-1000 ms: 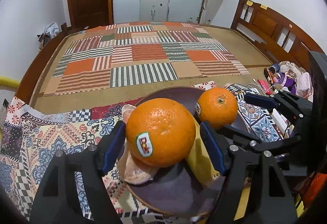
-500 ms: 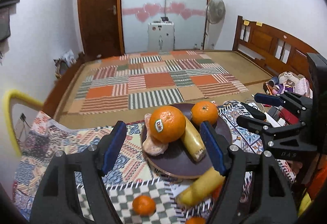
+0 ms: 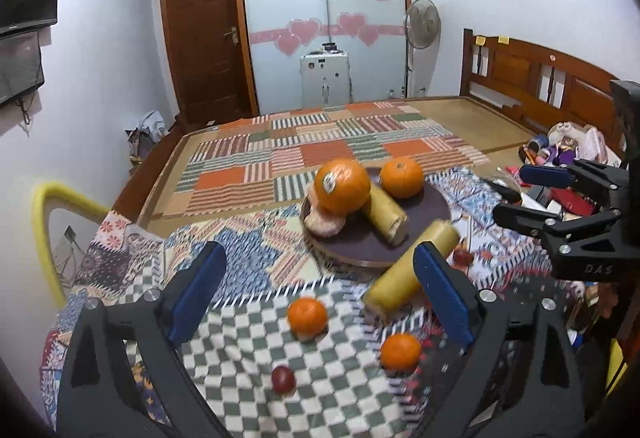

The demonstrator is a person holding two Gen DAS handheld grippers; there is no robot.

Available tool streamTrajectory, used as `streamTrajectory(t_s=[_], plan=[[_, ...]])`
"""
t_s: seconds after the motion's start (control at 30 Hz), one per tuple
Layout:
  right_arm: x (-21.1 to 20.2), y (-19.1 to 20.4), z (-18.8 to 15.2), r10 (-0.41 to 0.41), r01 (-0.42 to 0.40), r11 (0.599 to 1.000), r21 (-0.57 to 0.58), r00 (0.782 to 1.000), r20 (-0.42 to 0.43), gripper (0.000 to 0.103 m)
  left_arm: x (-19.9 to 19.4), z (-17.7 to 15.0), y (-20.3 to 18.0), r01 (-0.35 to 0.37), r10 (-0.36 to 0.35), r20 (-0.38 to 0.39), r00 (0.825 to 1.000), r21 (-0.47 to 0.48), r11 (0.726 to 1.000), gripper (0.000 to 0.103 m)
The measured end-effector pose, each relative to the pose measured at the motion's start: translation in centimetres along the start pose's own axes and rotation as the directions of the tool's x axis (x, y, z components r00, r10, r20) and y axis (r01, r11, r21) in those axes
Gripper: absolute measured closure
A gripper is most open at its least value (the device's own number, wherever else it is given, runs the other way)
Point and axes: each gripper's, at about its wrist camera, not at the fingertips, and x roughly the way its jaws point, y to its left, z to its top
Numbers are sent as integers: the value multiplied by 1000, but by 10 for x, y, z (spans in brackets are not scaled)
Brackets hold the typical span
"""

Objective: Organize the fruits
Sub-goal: 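Grasp a small mandarin with the left gripper while the right gripper grasps the red tomato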

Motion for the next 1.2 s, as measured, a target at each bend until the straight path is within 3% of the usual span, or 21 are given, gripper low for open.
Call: streamTrajectory(t_s=[0.17, 0.37, 0.5, 0.73, 0.93, 1.1, 1.2], plan=[[5, 10, -22, 2, -2, 1000, 7, 1000, -31, 33, 5, -22, 10, 3, -3, -51, 999, -9, 1000, 7], [23, 18, -44, 6, -5, 1000, 12, 997, -83, 33, 21, -48, 21, 60, -65, -118, 991, -48, 997, 8], [36, 21, -48, 26, -23, 999, 24, 994, -106, 33, 29, -58, 21, 91, -95, -143, 985, -35, 995, 21], [52, 22, -49, 56, -52, 998, 33, 991, -124, 33, 52, -61, 25, 133, -142, -203, 969, -56, 990, 30], [60, 29, -52, 78, -76, 997, 20, 987, -142, 33, 75, -57, 30, 120, -133, -238, 962, -67, 990, 36], [60, 25, -54, 137, -131, 990, 46, 979, -150, 56, 88, -55, 32, 119, -133, -257, 957, -71, 990, 41], [56, 28, -55, 134, -130, 991, 36, 980, -149, 58, 97, -55, 32, 127, -147, -278, 949, -86, 988, 51]])
